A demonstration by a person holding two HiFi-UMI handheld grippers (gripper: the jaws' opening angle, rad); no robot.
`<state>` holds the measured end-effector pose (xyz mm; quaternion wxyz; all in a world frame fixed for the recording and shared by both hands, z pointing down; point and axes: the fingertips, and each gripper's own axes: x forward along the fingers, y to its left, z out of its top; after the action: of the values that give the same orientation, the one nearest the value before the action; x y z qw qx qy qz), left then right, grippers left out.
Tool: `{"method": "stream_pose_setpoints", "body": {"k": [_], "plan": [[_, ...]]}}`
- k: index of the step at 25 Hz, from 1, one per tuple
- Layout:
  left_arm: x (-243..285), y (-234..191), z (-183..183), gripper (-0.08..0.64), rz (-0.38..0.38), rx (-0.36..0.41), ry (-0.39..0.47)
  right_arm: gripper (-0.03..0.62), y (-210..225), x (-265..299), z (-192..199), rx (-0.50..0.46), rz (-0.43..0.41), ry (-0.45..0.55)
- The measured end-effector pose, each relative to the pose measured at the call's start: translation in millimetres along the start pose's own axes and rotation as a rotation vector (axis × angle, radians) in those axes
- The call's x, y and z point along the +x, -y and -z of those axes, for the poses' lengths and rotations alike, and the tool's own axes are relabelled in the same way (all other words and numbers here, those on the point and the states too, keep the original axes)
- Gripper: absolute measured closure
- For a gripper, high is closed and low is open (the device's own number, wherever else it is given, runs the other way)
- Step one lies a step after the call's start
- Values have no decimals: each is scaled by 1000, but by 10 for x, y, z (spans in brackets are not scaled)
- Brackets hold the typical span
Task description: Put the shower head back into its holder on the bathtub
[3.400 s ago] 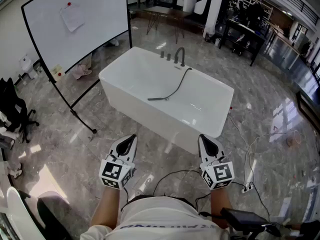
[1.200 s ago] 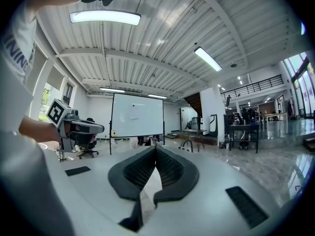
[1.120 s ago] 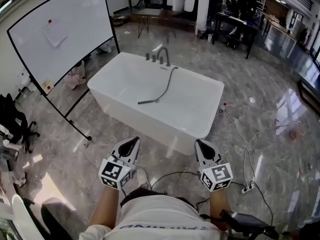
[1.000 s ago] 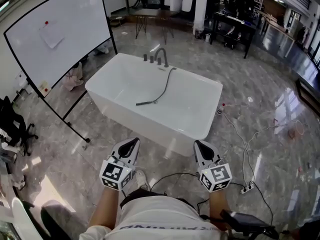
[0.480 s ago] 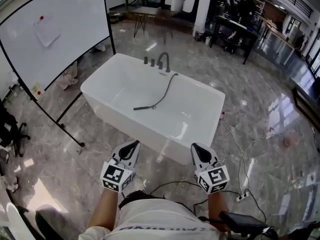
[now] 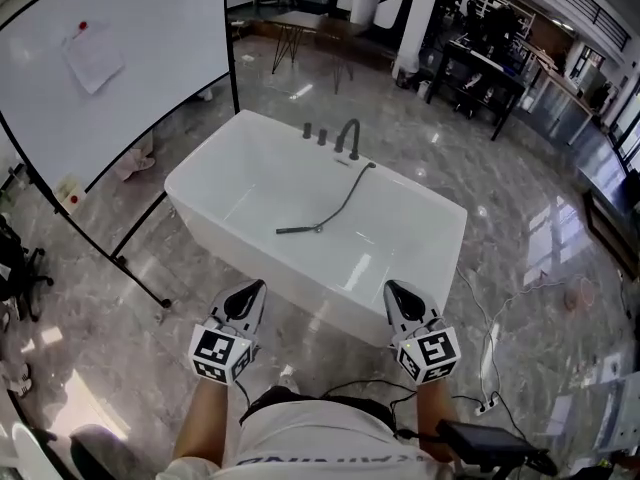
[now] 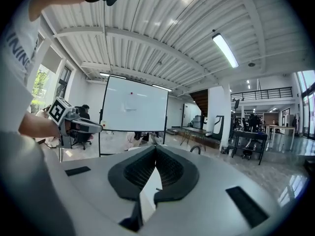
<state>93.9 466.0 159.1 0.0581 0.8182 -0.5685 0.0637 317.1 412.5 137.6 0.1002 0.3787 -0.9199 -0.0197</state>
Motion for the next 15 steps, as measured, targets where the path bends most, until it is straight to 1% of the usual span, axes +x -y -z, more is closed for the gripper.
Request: {"method": "stream_pose_setpoints", "body": {"k": [2,5,9,15], "plan": [[26,-270,24,541,0,-10,-3,580,-79,268,-53,-1,-1,-2],[88,-553,112,541,9,-34,-14,580,-256,614,-55,-6,-24,-21],[145,-723,196,541,11,-56,-22,580,-363,911,-35,-8,-63,-45],[297,-1010,296,541,-20,-82,-38,580,-327,1350,-8,7,-106,-47]]}}
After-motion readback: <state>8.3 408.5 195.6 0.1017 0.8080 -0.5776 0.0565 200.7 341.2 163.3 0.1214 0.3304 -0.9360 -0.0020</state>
